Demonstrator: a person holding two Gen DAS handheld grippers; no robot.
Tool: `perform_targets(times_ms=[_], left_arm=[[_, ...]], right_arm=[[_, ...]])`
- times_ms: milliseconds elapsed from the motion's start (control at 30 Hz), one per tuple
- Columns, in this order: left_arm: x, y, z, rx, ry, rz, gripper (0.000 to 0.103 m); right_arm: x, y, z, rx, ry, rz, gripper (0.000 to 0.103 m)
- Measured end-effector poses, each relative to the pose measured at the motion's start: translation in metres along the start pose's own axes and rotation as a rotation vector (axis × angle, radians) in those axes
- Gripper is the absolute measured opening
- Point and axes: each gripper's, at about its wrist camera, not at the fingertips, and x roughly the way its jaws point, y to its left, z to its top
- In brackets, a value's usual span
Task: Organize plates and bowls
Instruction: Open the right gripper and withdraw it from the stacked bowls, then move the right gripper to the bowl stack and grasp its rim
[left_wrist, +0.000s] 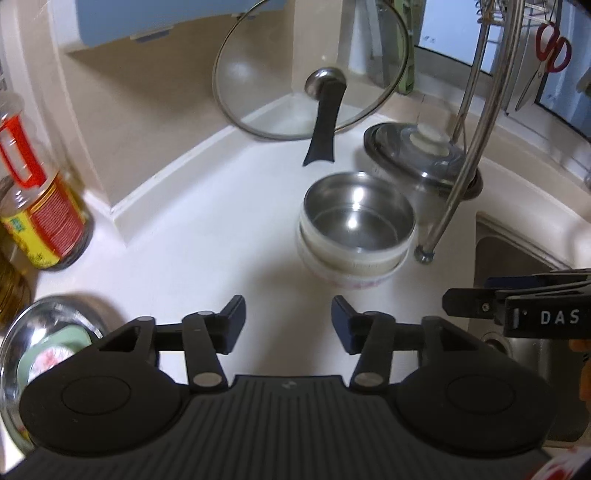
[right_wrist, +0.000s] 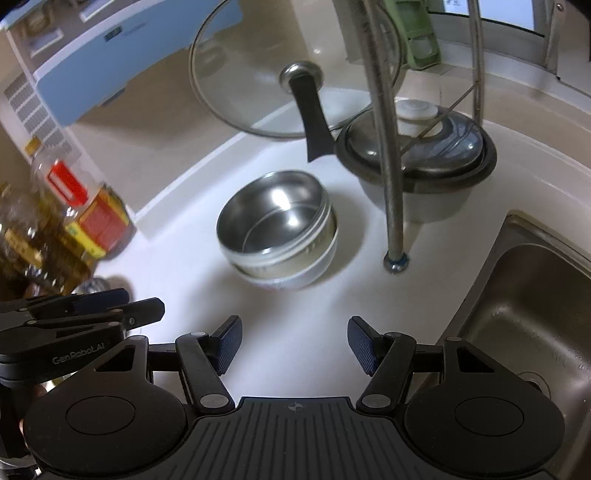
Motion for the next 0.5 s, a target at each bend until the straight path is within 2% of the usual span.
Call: perform_targets(times_ms=[67,333,500], left_arm=[[0.003,0.001,0.008,0.005,-0.009,-0.018,0.059],[0.038,0.01,0.052,-0.016,0.01,-0.14,0.06],[0.068,0.014,0.071,-0.009,0.058,-0.171,0.06]], right_arm=[[0.001,-0.003,0.004,0.039,-0.018,-0.003,0.064],[0.019,-0.013,0.031,0.203,-0.074,-0.011,0.064],[0.032,-0.015,0.043,0.263,-0.085,-0.041,0.064]])
